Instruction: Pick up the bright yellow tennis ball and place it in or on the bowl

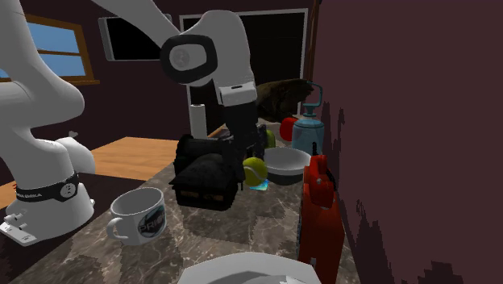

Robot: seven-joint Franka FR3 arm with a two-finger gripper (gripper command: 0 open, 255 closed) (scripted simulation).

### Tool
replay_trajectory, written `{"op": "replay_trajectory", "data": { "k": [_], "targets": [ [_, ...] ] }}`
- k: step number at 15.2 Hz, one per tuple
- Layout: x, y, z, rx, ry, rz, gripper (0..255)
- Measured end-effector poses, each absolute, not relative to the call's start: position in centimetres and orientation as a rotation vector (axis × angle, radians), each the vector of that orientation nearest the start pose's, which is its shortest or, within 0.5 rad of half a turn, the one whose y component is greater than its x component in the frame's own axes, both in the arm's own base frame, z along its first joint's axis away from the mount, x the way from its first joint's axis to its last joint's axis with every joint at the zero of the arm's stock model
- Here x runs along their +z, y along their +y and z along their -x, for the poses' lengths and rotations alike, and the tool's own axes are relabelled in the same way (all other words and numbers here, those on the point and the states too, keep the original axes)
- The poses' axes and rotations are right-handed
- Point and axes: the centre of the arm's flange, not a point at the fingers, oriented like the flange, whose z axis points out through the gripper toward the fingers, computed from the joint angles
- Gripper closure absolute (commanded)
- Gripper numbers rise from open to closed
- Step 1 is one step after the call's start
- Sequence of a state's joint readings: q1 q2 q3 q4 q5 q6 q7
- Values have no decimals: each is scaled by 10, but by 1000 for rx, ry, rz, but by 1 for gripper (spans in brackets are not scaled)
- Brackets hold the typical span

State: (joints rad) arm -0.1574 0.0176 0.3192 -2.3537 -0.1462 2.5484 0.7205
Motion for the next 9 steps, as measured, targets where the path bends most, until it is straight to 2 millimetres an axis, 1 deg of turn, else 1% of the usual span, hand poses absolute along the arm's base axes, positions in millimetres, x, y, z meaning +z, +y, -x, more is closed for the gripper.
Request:
{"op": "replay_trajectory", "data": {
  "k": [3,9],
  "targets": [
    [353,86,-515,-310,691,3052,255],
    [386,87,-513,-310,691,3052,255]
  ]
}}
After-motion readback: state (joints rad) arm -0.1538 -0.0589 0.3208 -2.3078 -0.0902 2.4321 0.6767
